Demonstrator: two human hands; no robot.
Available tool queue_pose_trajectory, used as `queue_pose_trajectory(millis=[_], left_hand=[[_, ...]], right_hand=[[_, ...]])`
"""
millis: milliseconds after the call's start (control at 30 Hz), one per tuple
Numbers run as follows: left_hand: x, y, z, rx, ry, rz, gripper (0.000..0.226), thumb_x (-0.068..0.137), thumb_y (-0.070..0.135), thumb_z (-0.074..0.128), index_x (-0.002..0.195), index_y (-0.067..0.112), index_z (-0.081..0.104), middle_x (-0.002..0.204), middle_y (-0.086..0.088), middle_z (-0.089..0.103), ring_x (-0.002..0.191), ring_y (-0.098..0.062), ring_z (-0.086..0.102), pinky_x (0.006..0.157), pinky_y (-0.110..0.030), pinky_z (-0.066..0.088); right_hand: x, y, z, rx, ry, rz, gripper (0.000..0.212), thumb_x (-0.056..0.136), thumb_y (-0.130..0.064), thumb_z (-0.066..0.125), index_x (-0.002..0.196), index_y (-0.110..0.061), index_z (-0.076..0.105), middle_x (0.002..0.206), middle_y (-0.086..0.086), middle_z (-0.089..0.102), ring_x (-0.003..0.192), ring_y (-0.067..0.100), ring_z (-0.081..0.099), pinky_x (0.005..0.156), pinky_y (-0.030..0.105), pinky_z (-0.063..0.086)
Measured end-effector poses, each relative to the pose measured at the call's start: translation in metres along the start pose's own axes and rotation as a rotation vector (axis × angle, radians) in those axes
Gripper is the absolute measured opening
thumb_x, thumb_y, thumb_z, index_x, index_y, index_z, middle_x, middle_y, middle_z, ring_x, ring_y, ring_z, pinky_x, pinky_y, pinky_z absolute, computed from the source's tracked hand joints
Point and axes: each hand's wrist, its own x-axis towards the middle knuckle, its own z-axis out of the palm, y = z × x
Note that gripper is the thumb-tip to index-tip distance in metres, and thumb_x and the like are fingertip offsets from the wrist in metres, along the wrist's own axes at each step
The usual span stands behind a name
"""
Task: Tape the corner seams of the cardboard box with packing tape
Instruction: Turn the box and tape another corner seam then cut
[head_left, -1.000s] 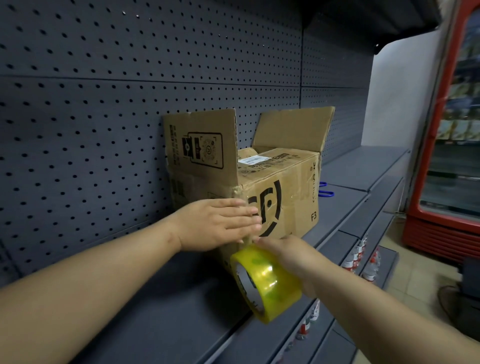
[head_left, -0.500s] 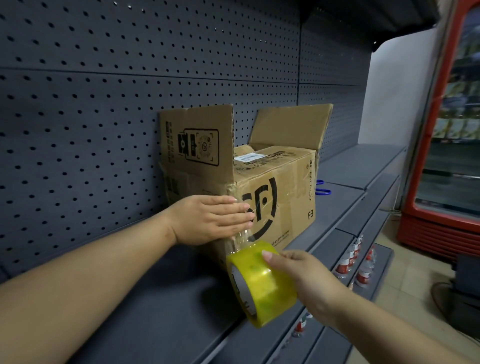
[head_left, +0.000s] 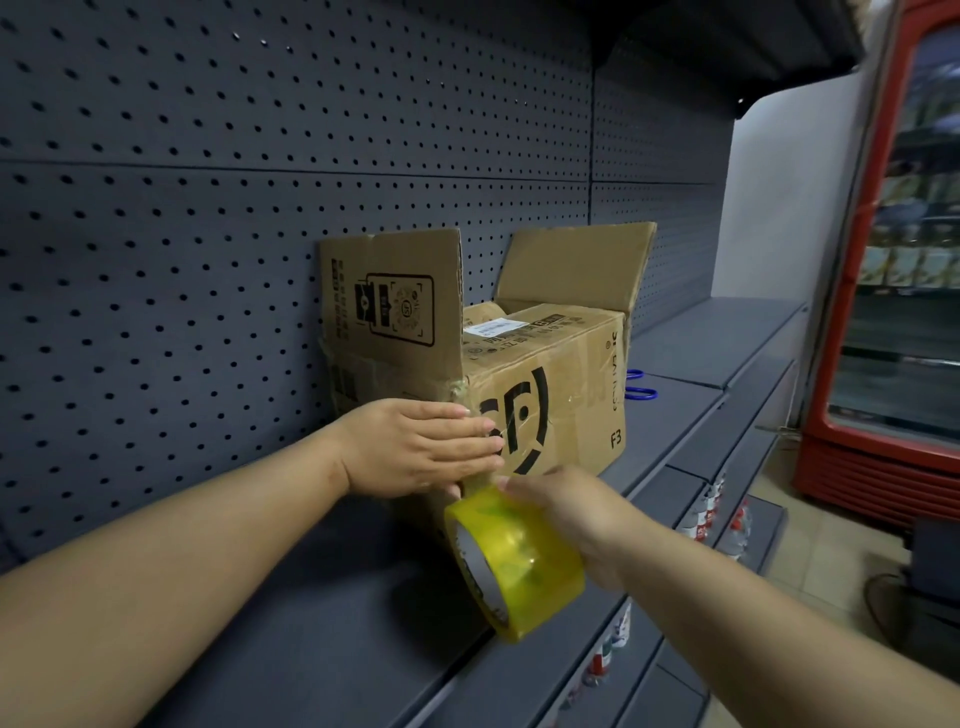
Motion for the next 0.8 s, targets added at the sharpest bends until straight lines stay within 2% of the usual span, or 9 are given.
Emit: queue_pose_trajectory(millis=[67,133,167,233,367,500,633,700,800], left_hand=[[0.0,0.002,0.002,0.013,0.006,-0.007,0.05,0.102,0.034,0.023,0.148,0.017,0.015,0.149,0.0,0.033,0.145,-0.018,0.005,0.119,-0.032,0.004],[0.001,0.003,0.0,-0.007,0.005,-0.008,0.043,0.101,0.034,0.027,0.14,0.02,0.036,0.137,0.002,0.052,0.139,-0.018,0.028,0.118,-0.032,0.009],[0.002,0.004,-0.002,-0.018,0.001,-0.007,0.04,0.101,0.033,0.028,0.133,0.022,0.048,0.132,0.002,0.056,0.133,-0.016,0.039,0.117,-0.032,0.012],[0.003,0.004,-0.006,-0.03,-0.014,-0.013,0.038,0.1,0.033,0.031,0.125,0.025,0.058,0.129,0.003,0.059,0.126,-0.015,0.049,0.115,-0.032,0.017],[0.005,0.01,-0.007,-0.06,-0.039,-0.077,0.041,0.1,0.032,0.027,0.122,0.025,0.061,0.128,0.001,0.06,0.124,-0.016,0.051,0.114,-0.033,0.017],[0.006,0.013,-0.009,-0.042,-0.049,-0.086,0.039,0.1,0.031,0.029,0.12,0.025,0.063,0.126,0.002,0.062,0.121,-0.017,0.054,0.114,-0.034,0.018],[0.01,0.013,-0.017,-0.073,-0.073,-0.094,0.04,0.099,0.034,0.031,0.125,0.022,0.059,0.136,-0.002,0.053,0.13,-0.018,0.044,0.114,-0.034,0.018],[0.012,0.011,-0.024,-0.053,-0.076,-0.151,0.046,0.097,0.042,0.033,0.129,0.017,0.054,0.142,-0.008,0.045,0.135,-0.021,0.035,0.114,-0.035,0.017],[0.01,0.002,-0.03,0.063,-0.12,-0.264,0.068,0.091,0.062,0.032,0.137,0.013,0.043,0.143,-0.011,0.036,0.135,-0.023,0.03,0.114,-0.037,0.013]], right_hand=[[-0.001,0.001,0.0,0.006,0.009,0.013,0.035,0.082,-0.035,0.064,0.111,-0.016,0.061,0.104,0.004,0.06,0.1,0.025,0.055,0.087,0.036,0.041],[-0.002,0.002,0.003,0.004,0.012,0.016,0.04,0.083,-0.034,0.063,0.118,-0.014,0.06,0.113,0.005,0.062,0.108,0.027,0.057,0.095,0.039,0.042],[-0.001,0.003,0.003,0.0,0.014,0.006,0.039,0.085,-0.032,0.062,0.119,-0.015,0.06,0.117,0.005,0.063,0.111,0.027,0.057,0.099,0.039,0.042],[0.001,0.005,0.003,-0.005,0.022,-0.014,0.036,0.087,-0.029,0.06,0.122,-0.017,0.059,0.121,0.004,0.063,0.113,0.025,0.056,0.103,0.04,0.041],[0.001,0.005,0.003,-0.01,0.036,-0.014,0.038,0.086,-0.028,0.062,0.121,-0.014,0.059,0.12,0.006,0.062,0.113,0.026,0.056,0.101,0.037,0.041],[0.002,0.007,0.003,-0.016,0.032,0.021,0.04,0.082,-0.033,0.064,0.117,-0.014,0.062,0.12,0.01,0.064,0.113,0.029,0.057,0.105,0.046,0.04],[0.001,0.005,0.001,-0.018,0.04,0.02,0.038,0.083,-0.033,0.064,0.115,-0.012,0.063,0.12,0.01,0.064,0.112,0.028,0.057,0.105,0.045,0.04],[-0.001,0.004,0.0,-0.026,0.046,0.014,0.036,0.084,-0.031,0.064,0.114,-0.011,0.063,0.119,0.01,0.064,0.11,0.028,0.058,0.103,0.042,0.042],[-0.001,0.004,0.0,-0.033,0.049,0.019,0.032,0.083,-0.031,0.065,0.108,-0.011,0.065,0.113,0.009,0.066,0.106,0.028,0.06,0.103,0.044,0.042]])
